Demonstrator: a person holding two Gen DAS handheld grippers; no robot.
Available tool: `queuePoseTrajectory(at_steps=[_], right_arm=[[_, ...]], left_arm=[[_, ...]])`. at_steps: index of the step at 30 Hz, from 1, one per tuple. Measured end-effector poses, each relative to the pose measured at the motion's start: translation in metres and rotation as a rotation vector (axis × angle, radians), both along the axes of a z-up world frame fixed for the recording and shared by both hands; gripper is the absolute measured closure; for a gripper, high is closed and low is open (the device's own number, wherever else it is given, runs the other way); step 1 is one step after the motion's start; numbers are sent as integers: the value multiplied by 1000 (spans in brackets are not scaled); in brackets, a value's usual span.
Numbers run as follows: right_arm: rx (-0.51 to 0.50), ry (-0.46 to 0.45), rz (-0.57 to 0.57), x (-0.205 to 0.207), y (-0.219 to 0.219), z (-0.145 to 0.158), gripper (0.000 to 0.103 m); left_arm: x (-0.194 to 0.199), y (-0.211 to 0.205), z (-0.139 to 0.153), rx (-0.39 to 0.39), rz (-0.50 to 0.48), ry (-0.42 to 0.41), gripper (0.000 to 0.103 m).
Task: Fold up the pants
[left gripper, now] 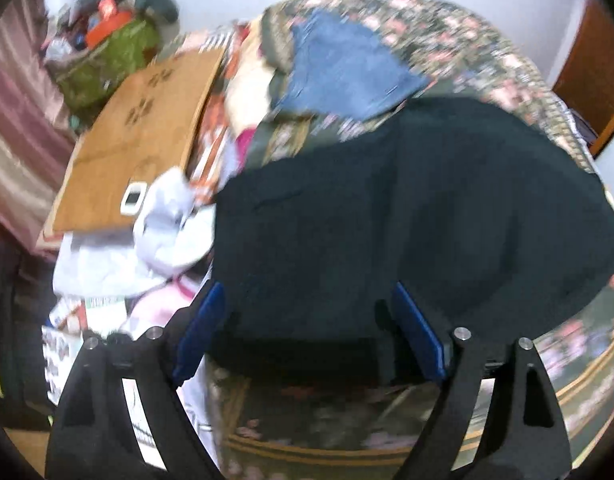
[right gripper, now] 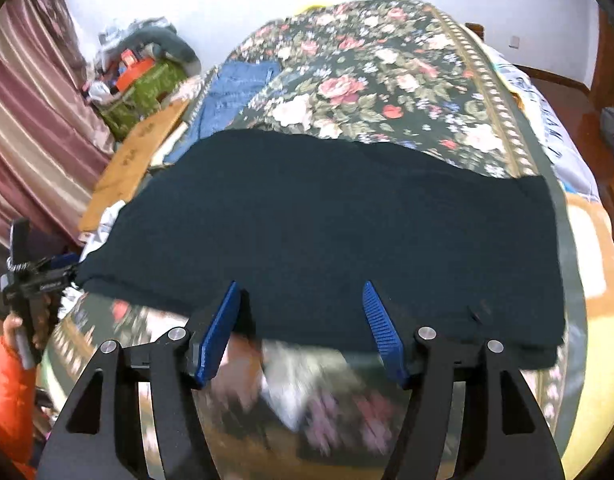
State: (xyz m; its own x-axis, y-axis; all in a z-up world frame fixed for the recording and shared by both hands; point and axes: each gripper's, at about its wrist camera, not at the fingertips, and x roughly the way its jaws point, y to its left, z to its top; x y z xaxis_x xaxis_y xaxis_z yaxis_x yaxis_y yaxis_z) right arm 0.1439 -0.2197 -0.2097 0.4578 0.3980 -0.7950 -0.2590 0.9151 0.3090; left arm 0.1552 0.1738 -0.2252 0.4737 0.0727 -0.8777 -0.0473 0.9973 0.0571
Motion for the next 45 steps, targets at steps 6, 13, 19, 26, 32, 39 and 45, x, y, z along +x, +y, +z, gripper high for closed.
queuePoseTrajectory(at_steps=[6, 13, 19, 26, 32, 39, 45], right_arm=[[17, -26, -206, -32, -70, 2, 29], [163, 44, -423, -41, -144, -25, 26], [350, 146, -477, -35, -164, -55, 26], [465, 218, -542, -23, -169, -77, 25], [537, 244, -558, -10, -182, -85, 23], [491, 237, -555, 5, -187, -83, 49], [420, 136, -508, 11, -191, -68, 89]], left_arm=[[26, -71, 31, 7, -79, -75, 12], [68, -154, 29, 46, -189, -55, 9], [87, -210, 11, 45, -298, 39, 9], [97, -256, -4, 70, -387, 64, 9], [105, -270, -9, 37, -392, 80, 9], [103, -279, -9, 57, -410, 54, 9], [103, -277, -7, 53, -406, 48, 9]])
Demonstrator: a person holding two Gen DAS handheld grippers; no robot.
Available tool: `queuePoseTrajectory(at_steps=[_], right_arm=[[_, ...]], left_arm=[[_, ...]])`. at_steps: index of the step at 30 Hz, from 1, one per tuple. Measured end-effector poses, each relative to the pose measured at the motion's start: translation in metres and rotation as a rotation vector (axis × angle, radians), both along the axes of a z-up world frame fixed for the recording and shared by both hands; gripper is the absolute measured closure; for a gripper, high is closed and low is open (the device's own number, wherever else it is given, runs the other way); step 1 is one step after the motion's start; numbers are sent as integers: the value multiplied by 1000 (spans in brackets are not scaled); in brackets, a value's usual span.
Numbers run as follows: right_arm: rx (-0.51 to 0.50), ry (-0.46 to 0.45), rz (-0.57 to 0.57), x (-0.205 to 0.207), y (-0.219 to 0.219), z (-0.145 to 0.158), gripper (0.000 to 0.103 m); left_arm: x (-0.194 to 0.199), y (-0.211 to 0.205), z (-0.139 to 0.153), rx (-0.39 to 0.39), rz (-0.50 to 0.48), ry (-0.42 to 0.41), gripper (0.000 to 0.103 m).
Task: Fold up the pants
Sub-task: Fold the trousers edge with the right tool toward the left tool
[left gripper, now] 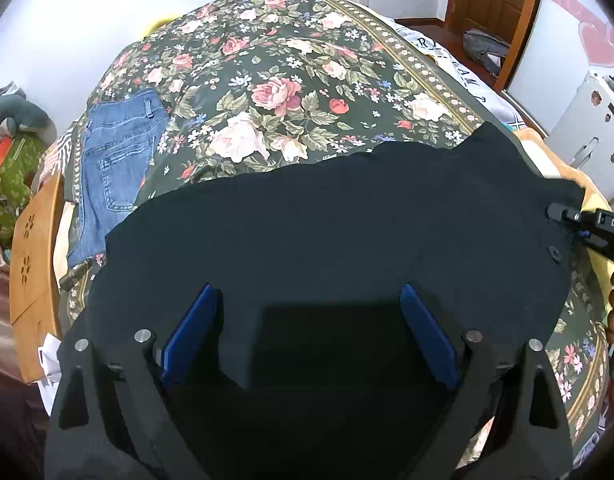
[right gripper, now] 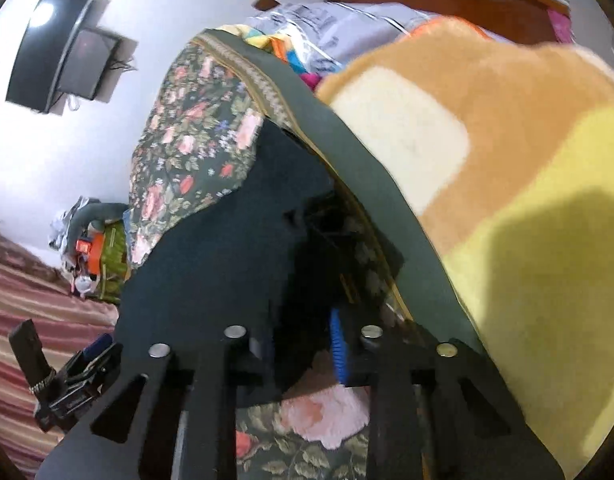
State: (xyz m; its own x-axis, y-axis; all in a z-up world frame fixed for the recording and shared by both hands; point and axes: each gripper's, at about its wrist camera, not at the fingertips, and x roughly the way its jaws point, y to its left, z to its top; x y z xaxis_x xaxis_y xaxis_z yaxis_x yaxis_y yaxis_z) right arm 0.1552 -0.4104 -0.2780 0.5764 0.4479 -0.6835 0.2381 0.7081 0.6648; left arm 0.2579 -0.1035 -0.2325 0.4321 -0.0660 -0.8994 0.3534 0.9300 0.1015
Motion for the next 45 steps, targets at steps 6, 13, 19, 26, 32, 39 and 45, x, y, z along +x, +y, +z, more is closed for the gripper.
queuePoseTrajectory(at_steps=[6, 13, 19, 26, 32, 39, 45], right_arm=[[-48, -91, -51, 3, -15, 26, 92], [-185, -220, 16, 14, 4, 96, 92], [-257, -359, 83, 27, 40, 155, 92], [-279, -448, 208, 49, 108, 195, 92], [-278, -461, 331, 61, 174, 186, 92], [-234, -324, 524, 58, 246, 122, 92], [-199, -205, 633, 47, 281, 84, 88]], left_arm=[[-6, 3, 7, 23, 0, -37, 9], [-16, 33, 43, -36, 56, -135, 9], [-29, 67, 79, -61, 113, -248, 9], [-51, 111, 105, -82, 168, -351, 8], [-64, 144, 104, -97, 224, -357, 8], [-79, 168, 96, -109, 270, -336, 8], [-79, 175, 84, -102, 293, -301, 8]])
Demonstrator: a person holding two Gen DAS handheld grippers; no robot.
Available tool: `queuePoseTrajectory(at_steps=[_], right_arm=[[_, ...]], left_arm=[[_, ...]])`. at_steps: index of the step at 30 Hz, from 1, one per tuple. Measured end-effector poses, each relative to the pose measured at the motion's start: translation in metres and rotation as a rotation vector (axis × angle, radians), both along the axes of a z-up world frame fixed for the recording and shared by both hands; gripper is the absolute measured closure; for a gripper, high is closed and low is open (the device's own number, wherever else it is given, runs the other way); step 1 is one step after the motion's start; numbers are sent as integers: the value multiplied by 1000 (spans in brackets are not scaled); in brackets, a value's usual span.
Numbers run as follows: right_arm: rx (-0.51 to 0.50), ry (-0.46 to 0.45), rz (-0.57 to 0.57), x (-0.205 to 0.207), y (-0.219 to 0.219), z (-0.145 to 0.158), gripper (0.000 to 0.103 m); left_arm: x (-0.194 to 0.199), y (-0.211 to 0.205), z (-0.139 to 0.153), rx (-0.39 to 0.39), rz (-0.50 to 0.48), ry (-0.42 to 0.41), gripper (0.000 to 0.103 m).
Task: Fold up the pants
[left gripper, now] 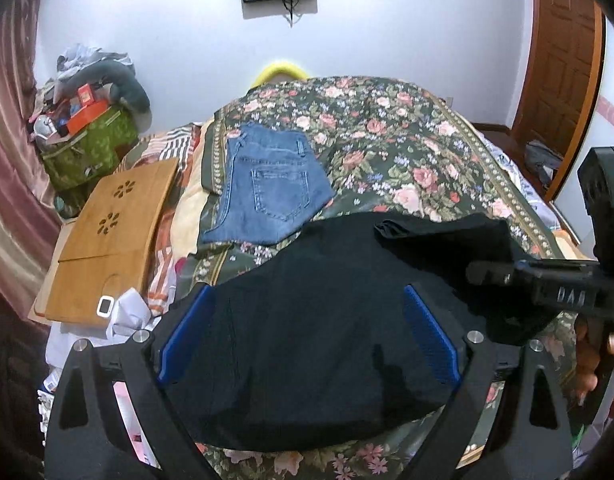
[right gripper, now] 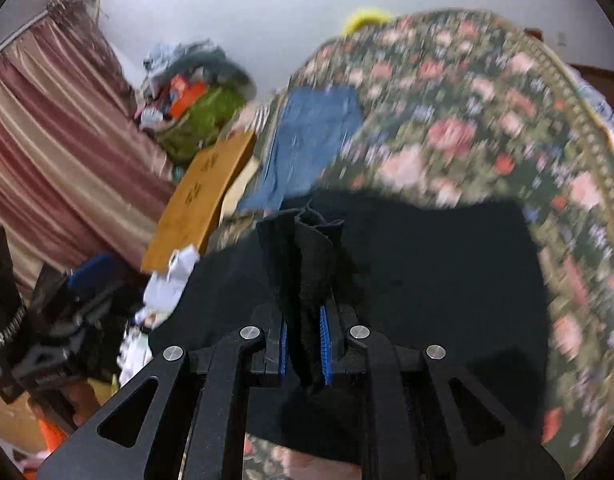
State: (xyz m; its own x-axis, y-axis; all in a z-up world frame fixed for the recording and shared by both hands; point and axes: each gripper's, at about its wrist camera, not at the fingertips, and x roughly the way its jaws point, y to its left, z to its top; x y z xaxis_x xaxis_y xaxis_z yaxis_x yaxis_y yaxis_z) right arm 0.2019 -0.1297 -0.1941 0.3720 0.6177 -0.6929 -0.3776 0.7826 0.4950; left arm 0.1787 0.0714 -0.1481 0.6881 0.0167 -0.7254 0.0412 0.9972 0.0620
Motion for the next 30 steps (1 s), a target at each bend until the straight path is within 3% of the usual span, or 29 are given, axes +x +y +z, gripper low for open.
queuePoseTrajectory(at_steps=[3, 8, 14, 18, 25, 30], right_arm=[[-50, 4, 40, -5, 8, -2, 82], [-50, 14, 87, -14, 2, 12, 49], [-77, -124, 44, -12, -30, 47, 44], [-161, -231, -20, 1, -58, 59, 37], [-208, -224, -31, 33, -86, 42, 37], [-229, -141, 5, 54, -88, 6, 37]], left_arm=[[2, -4, -2, 22, -4, 4, 8], [8, -14, 6, 35, -22, -11, 8], [28, -39, 14, 49, -64, -20, 8], [49, -63, 10, 24, -108, 13, 8], [94, -98, -15, 43, -151, 105, 8], [118, -111, -47, 107, -155, 188, 8]])
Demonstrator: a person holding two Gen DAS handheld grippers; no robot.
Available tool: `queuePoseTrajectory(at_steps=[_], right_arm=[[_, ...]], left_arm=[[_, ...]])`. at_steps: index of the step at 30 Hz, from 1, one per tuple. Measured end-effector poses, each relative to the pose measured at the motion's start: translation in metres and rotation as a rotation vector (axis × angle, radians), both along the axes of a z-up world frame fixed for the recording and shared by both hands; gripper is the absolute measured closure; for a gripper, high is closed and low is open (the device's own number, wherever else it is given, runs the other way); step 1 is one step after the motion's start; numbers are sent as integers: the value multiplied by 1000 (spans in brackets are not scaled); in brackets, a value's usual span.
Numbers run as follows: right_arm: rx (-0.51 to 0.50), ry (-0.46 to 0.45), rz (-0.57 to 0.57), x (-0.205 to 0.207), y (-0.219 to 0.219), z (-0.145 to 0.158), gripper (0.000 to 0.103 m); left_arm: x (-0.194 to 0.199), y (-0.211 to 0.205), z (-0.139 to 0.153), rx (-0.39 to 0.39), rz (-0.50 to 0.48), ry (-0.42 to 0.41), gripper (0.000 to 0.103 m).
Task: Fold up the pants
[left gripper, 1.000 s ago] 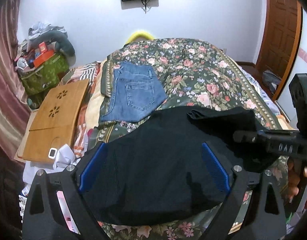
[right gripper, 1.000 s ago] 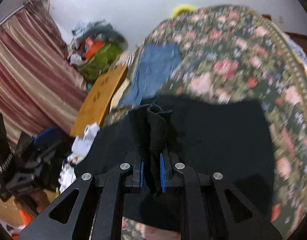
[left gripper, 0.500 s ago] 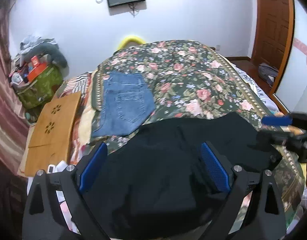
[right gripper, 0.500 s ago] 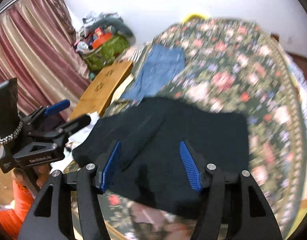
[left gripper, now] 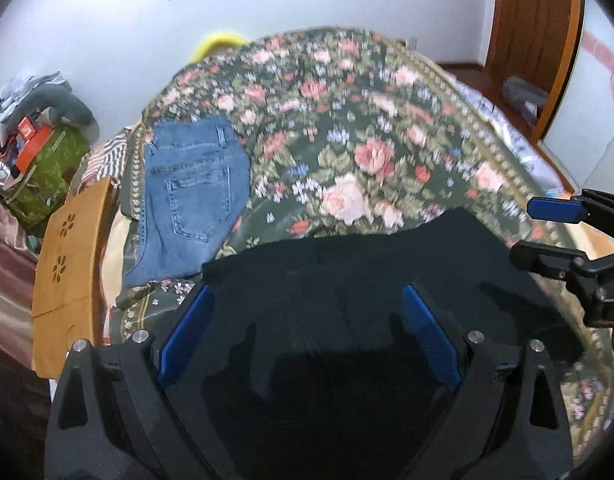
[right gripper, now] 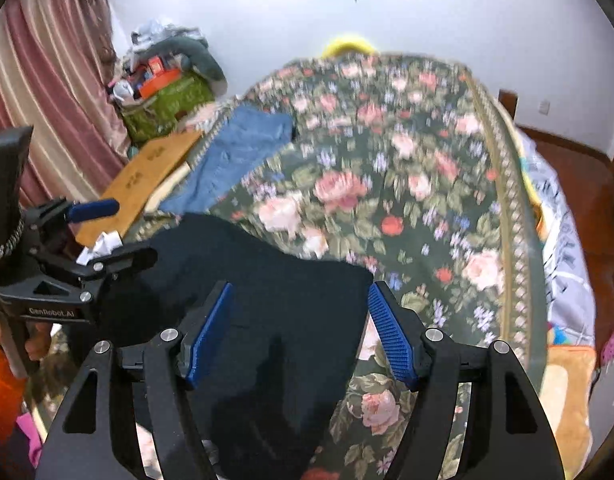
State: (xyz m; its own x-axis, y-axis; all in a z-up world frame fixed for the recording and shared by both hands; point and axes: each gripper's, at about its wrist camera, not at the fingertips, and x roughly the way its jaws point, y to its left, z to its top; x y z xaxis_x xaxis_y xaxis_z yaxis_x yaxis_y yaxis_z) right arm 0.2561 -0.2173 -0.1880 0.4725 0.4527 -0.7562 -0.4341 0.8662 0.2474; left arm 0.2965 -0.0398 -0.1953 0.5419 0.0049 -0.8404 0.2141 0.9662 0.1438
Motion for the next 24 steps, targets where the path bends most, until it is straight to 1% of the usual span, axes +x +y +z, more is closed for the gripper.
queuePoseTrajectory(at_steps=[4, 6, 7, 10, 14, 21, 24], right_arm=[[-30, 105, 35, 9, 2, -37, 37], [-50, 143, 51, 6, -1, -54, 38], [-32, 138, 53, 2, -5, -56, 38], [-20, 139, 42, -8, -17, -54, 38], [-26, 132, 31, -21, -22, -51, 38], [-49, 116, 5, -42, -27, -44, 38], [-86, 95, 3, -53, -28, -36, 38]], left_arm=[[4, 1, -28, 70, -3, 79, 8], [-2, 3, -37, 93, -22, 80, 7], [-7, 5, -36, 87, -30, 61, 7], [-15, 7, -34, 110, -38, 42, 7], [-24, 8, -31, 128, -34, 18, 7], [-42, 18, -24, 85, 1, -2, 7], [-53, 20, -17, 75, 2, -15, 7]])
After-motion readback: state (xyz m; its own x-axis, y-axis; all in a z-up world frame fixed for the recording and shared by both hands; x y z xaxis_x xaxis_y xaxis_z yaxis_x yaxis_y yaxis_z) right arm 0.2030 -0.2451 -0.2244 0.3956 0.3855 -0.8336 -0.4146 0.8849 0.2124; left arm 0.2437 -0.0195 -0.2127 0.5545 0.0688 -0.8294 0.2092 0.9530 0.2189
